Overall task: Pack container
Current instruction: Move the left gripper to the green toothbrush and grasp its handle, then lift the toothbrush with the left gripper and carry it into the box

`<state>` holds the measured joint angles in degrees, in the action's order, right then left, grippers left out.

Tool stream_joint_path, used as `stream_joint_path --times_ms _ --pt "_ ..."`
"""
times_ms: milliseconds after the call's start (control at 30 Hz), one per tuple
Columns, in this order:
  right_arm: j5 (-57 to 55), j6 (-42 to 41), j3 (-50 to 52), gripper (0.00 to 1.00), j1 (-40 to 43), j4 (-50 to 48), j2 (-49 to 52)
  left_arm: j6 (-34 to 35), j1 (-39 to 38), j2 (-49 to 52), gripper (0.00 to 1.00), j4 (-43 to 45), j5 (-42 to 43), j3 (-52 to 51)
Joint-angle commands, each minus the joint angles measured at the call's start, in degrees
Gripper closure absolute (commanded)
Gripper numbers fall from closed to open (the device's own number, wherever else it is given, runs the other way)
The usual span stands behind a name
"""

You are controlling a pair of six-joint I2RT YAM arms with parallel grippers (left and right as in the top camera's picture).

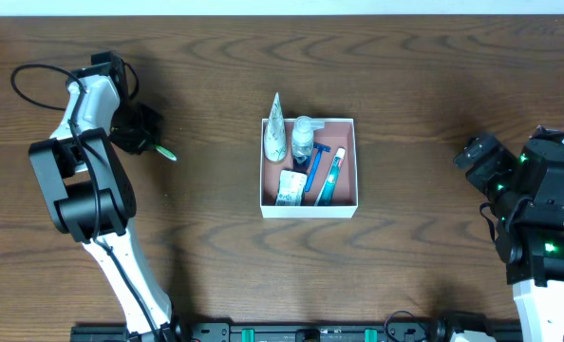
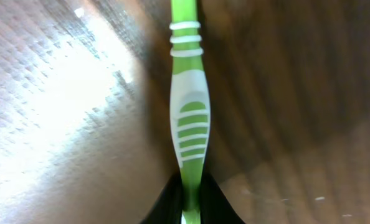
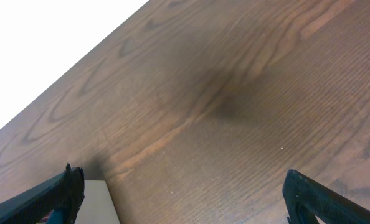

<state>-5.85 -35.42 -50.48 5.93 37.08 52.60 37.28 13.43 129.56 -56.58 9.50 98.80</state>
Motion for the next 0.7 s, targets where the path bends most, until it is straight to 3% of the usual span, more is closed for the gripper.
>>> stream_joint_path --times_ms 0,133,367,500,667 --pt "-0.4 -0.3 -0.2 0.01 0.4 0.0 0.2 -3.8 0.1 1.4 0.94 -2.0 -3.6 -0.3" --pt "-0.4 -0.3 -0.2 0.01 0.4 0.0 0.2 -4.9 0.1 1.0 0.94 -4.0 -3.1 -0.3" --pt "-0.4 -0.3 -0.2 0.01 0.4 0.0 0.2 -10.4 -0.1 -4.9 0.94 -4.7 11.2 1.4" --pt "-0.4 -0.3 -0.2 0.01 0.4 0.0 0.2 -14.2 -1.4 -12.1 0.94 -4.7 16.4 2.9" --pt "-0.4 -0.3 -0.2 0.01 0.4 0.0 0.2 -20.5 -5.7 -24.5 0.94 -3.8 16.6 3.2"
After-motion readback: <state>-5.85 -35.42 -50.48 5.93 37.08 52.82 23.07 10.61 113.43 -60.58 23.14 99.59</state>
